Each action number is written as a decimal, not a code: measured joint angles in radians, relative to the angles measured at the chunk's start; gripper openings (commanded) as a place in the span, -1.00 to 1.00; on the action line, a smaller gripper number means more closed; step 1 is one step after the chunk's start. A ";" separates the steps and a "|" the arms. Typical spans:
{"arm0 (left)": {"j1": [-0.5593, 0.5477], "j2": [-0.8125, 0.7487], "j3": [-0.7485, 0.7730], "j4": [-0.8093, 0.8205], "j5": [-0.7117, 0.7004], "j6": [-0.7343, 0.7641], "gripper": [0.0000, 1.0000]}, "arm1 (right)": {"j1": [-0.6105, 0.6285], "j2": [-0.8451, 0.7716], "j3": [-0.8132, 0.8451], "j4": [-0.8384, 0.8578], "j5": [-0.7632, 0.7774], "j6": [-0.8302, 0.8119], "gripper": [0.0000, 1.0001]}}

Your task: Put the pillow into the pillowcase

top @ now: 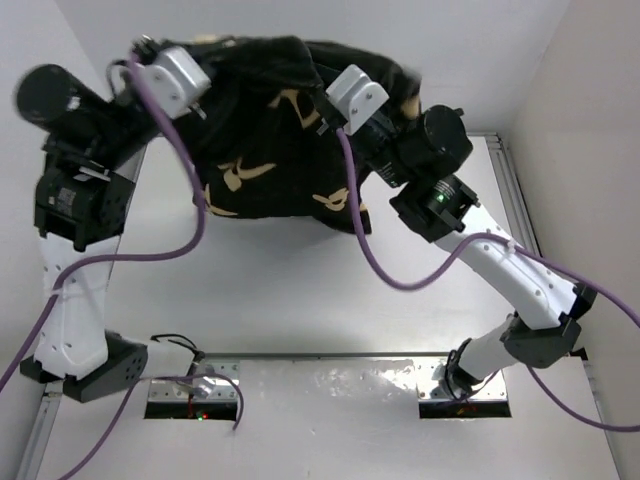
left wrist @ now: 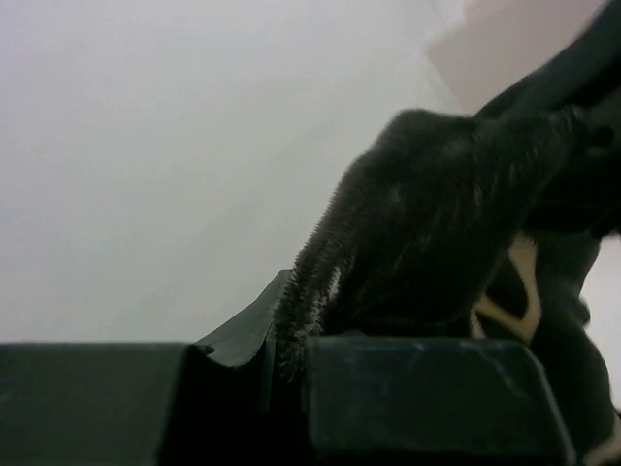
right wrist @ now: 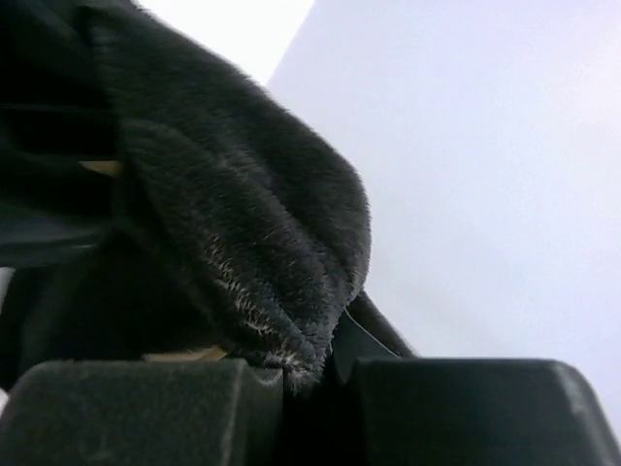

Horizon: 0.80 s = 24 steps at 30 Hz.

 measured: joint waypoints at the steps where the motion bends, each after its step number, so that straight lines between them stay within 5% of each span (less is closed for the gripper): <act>1: 0.001 -0.031 -0.087 -0.008 -0.012 0.016 -1.00 | -0.024 -0.010 -0.029 -0.030 -0.003 0.029 -1.00; 6: 0.027 -0.068 -0.438 -0.057 -0.107 0.077 -1.00 | -0.133 0.003 -0.121 -0.365 -0.032 0.164 -1.00; 10: 0.045 0.006 -0.486 -0.139 -0.105 0.078 -1.00 | -0.162 0.059 -0.080 -0.583 -0.087 0.230 -1.00; 14: 0.051 0.080 -0.335 -0.233 -0.103 0.066 -1.00 | -0.184 0.084 -0.029 -0.615 -0.072 0.289 -1.00; 19: 0.054 0.361 0.288 -0.190 -0.158 0.021 -1.00 | -0.175 0.281 0.414 -0.466 0.110 0.284 -1.00; 21: 0.048 0.316 0.274 -0.093 -0.157 0.022 -1.00 | -0.128 0.259 0.394 -0.346 0.117 0.235 -1.00; 24: 0.047 0.110 0.056 -0.025 -0.120 0.028 -1.00 | -0.014 0.105 0.138 -0.212 0.090 0.159 -1.00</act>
